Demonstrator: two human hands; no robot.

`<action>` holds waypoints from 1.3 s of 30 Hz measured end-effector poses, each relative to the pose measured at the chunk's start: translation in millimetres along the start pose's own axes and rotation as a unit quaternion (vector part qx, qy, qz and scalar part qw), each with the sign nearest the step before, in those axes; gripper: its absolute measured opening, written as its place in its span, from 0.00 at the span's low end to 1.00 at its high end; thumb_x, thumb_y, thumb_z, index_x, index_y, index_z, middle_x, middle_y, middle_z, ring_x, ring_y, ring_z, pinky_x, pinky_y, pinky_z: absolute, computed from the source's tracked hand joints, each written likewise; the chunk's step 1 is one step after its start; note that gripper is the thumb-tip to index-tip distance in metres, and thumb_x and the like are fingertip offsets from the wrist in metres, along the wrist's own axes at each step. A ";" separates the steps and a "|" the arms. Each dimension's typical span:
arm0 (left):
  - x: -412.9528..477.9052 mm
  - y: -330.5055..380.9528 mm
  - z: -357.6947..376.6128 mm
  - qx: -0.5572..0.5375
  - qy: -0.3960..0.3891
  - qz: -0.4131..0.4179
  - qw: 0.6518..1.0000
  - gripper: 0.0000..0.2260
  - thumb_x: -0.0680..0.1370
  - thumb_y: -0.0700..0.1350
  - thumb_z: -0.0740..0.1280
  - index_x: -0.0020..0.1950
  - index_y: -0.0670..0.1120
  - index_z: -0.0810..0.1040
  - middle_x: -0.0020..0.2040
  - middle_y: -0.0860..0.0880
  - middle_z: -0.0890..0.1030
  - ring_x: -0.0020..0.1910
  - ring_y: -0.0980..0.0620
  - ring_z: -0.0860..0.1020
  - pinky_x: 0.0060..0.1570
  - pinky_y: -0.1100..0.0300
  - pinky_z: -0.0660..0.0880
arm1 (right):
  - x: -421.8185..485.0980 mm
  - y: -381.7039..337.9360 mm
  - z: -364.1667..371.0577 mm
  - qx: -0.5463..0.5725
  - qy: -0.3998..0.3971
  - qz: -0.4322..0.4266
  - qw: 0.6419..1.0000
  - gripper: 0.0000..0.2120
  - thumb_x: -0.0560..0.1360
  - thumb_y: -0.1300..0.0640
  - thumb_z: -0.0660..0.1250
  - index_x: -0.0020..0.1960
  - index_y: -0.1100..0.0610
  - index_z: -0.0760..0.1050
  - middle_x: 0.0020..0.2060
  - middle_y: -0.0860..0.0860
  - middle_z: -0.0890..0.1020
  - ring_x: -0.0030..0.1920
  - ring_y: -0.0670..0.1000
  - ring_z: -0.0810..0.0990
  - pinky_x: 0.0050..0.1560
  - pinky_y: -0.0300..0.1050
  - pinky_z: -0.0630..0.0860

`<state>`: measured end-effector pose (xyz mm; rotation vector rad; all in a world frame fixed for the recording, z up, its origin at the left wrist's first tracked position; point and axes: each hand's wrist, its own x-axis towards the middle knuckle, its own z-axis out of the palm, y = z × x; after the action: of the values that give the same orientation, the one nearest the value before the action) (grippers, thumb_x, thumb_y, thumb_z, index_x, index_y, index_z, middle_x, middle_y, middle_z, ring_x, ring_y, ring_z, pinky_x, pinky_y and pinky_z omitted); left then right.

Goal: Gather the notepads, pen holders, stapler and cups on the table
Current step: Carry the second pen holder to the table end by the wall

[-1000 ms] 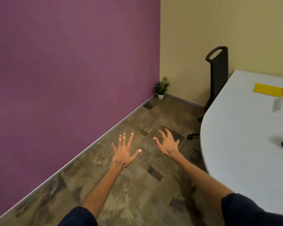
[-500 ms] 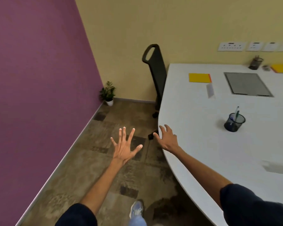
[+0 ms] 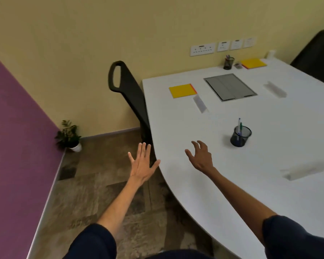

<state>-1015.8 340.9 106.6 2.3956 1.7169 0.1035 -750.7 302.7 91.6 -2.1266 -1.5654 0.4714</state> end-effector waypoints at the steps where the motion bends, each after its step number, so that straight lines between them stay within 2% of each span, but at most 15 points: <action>1: 11.4 2.2 0.2 -0.003 -0.006 0.003 1.000 0.38 0.78 0.68 0.47 0.80 0.46 0.43 0.80 0.47 0.41 0.78 0.49 0.36 0.72 0.30 0.40 | 1.5 5.9 -2.5 0.004 0.007 0.016 1.000 0.28 0.79 0.39 0.57 0.74 0.53 0.62 0.74 0.54 0.62 0.76 0.53 0.57 0.67 0.59 0.66; 4: 43.0 19.6 7.0 -0.023 -0.001 0.040 0.999 0.38 0.79 0.67 0.47 0.80 0.43 0.46 0.81 0.46 0.45 0.79 0.49 0.39 0.73 0.32 0.41 | 10.4 30.5 -9.2 0.006 0.025 0.060 0.998 0.28 0.79 0.40 0.58 0.74 0.53 0.63 0.74 0.54 0.63 0.75 0.54 0.58 0.67 0.59 0.65; 8: 86.8 56.8 28.0 -0.014 -0.030 0.100 0.994 0.42 0.74 0.69 0.37 0.80 0.43 0.49 0.81 0.46 0.49 0.79 0.49 0.42 0.74 0.34 0.44 | 29.7 69.5 -22.3 0.021 0.042 0.142 0.989 0.28 0.79 0.41 0.58 0.74 0.54 0.62 0.73 0.53 0.63 0.74 0.54 0.60 0.67 0.60 0.65; 11: 119.6 88.3 44.4 -0.026 -0.071 0.119 0.990 0.38 0.79 0.68 0.42 0.80 0.43 0.47 0.81 0.46 0.50 0.80 0.48 0.44 0.74 0.35 0.44 | 48.3 100.0 -35.6 0.033 0.068 0.186 0.980 0.28 0.79 0.43 0.60 0.74 0.57 0.62 0.73 0.53 0.64 0.72 0.55 0.62 0.66 0.60 0.66; 13: 136.5 114.5 53.1 -0.022 -0.095 0.131 0.987 0.35 0.81 0.64 0.46 0.80 0.43 0.47 0.79 0.44 0.57 0.79 0.46 0.52 0.73 0.36 0.47 | 61.0 122.4 -47.2 0.033 0.078 0.214 0.973 0.29 0.79 0.45 0.62 0.74 0.58 0.61 0.72 0.54 0.65 0.72 0.56 0.63 0.65 0.60 0.67; 17: 176.6 164.0 61.9 -0.009 -0.086 0.169 0.982 0.30 0.82 0.61 0.49 0.78 0.43 0.54 0.63 0.44 0.78 0.69 0.44 0.69 0.67 0.42 0.53 | 94.0 168.5 -72.1 0.048 0.091 0.257 0.961 0.32 0.75 0.48 0.68 0.73 0.59 0.62 0.70 0.57 0.67 0.69 0.59 0.66 0.62 0.58 0.70; 20: 211.1 197.0 76.9 -0.037 -0.082 0.179 0.980 0.25 0.83 0.58 0.52 0.74 0.44 0.61 0.54 0.44 0.82 0.58 0.44 0.78 0.62 0.48 0.58 | 118.0 199.9 -91.0 0.068 0.106 0.292 0.948 0.35 0.72 0.51 0.72 0.73 0.59 0.62 0.70 0.56 0.67 0.69 0.58 0.66 0.62 0.57 0.70; 24: 253.8 245.8 91.6 -0.021 -0.086 0.216 0.972 0.22 0.83 0.53 0.55 0.73 0.44 0.63 0.49 0.44 0.84 0.50 0.43 0.81 0.58 0.50 0.62 | 145.9 238.4 -102.5 0.093 0.078 0.302 0.945 0.47 0.65 0.51 0.79 0.76 0.57 0.58 0.73 0.54 0.63 0.73 0.56 0.62 0.66 0.58 0.69; 27: 277.0 287.9 99.9 0.001 -0.106 0.248 0.963 0.25 0.81 0.54 0.58 0.75 0.44 0.62 0.52 0.43 0.82 0.54 0.43 0.79 0.59 0.48 0.63 | 160.7 263.7 -102.6 0.118 0.031 0.285 0.951 0.54 0.60 0.50 0.82 0.77 0.56 0.54 0.75 0.54 0.61 0.74 0.56 0.60 0.69 0.56 0.66; 31: 299.4 331.0 116.2 -0.079 -0.203 0.221 0.950 0.31 0.79 0.55 0.63 0.77 0.43 0.57 0.66 0.42 0.76 0.66 0.42 0.72 0.64 0.45 0.63 | 175.8 287.7 -97.5 0.164 -0.012 0.252 0.954 0.58 0.57 0.51 0.84 0.78 0.56 0.54 0.75 0.54 0.63 0.74 0.56 0.63 0.70 0.51 0.65; 34: 307.0 350.4 129.7 -0.180 -0.277 0.168 0.929 0.31 0.77 0.52 0.65 0.77 0.43 0.61 0.73 0.43 0.69 0.72 0.42 0.67 0.70 0.44 0.64 | 177.5 291.9 -93.7 0.197 0.005 0.235 0.952 0.55 0.56 0.50 0.84 0.76 0.55 0.59 0.71 0.52 0.68 0.70 0.54 0.69 0.68 0.49 0.69; 37: 300.9 358.8 134.6 -0.307 -0.297 0.137 0.894 0.25 0.72 0.52 0.66 0.67 0.45 0.73 0.63 0.44 0.79 0.61 0.43 0.77 0.60 0.46 0.75 | 175.4 288.4 -91.0 0.226 0.034 0.220 0.948 0.41 0.58 0.54 0.83 0.67 0.52 0.69 0.59 0.47 0.77 0.59 0.51 0.77 0.56 0.44 0.74; 39: 296.4 358.9 135.0 -0.348 -0.290 0.117 0.884 0.20 0.72 0.49 0.67 0.63 0.44 0.75 0.59 0.45 0.81 0.56 0.45 0.80 0.56 0.48 0.78 | 171.7 285.9 -89.7 0.237 0.044 0.220 0.945 0.38 0.58 0.54 0.83 0.64 0.50 0.71 0.56 0.46 0.79 0.56 0.50 0.79 0.52 0.43 0.74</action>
<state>-562.6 493.9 28.4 1.8134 0.9014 0.0225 -424.5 381.1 9.7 -2.0593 -0.8066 0.7959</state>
